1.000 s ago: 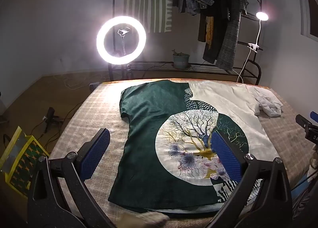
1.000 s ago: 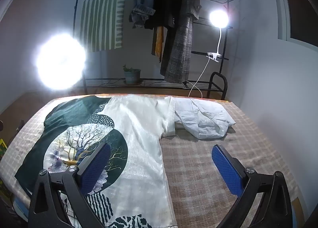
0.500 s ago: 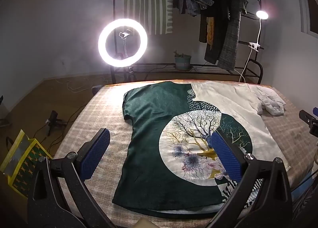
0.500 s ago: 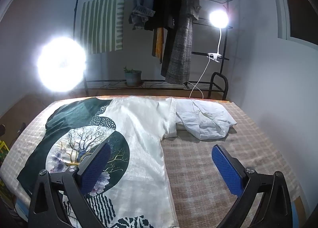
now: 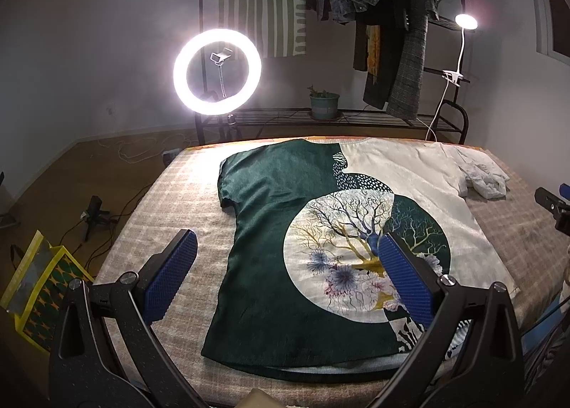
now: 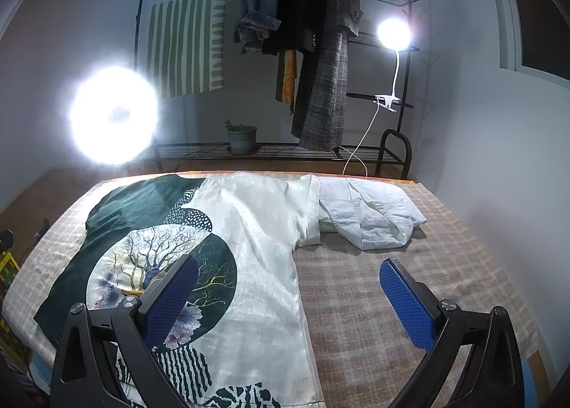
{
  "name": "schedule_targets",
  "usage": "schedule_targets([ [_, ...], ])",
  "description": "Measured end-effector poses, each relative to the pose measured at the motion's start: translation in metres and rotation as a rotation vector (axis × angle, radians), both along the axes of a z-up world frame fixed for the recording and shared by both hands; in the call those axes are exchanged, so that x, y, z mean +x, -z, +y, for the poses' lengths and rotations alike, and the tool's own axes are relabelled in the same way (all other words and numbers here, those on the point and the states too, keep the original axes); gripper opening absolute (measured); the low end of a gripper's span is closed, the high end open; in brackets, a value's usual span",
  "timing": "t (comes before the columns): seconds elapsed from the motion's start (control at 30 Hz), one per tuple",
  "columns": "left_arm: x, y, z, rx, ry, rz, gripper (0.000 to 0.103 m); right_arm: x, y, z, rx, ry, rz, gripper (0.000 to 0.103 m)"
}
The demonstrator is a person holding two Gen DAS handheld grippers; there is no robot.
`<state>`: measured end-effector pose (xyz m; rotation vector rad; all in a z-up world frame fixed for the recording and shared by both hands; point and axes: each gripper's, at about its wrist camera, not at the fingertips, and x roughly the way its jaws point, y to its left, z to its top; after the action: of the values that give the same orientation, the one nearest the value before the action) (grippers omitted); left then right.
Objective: Fold small clothes
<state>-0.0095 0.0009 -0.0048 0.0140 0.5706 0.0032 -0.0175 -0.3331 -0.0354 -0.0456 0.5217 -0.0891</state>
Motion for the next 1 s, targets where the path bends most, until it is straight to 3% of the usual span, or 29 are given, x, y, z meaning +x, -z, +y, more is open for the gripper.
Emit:
schedule_targets([
  [0.53, -0.012, -0.010, -0.001, 0.005, 0.016, -0.026, 0.103, -0.016, -0.007, 0.005, -0.024, -0.021, -0.037, 0.102],
  [1.0, -0.016, -0.013, -0.004, 0.008, 0.018, -0.037, 0.103, -0.017, -0.008, 0.004, 0.016, -0.052, -0.028, 0.101],
])
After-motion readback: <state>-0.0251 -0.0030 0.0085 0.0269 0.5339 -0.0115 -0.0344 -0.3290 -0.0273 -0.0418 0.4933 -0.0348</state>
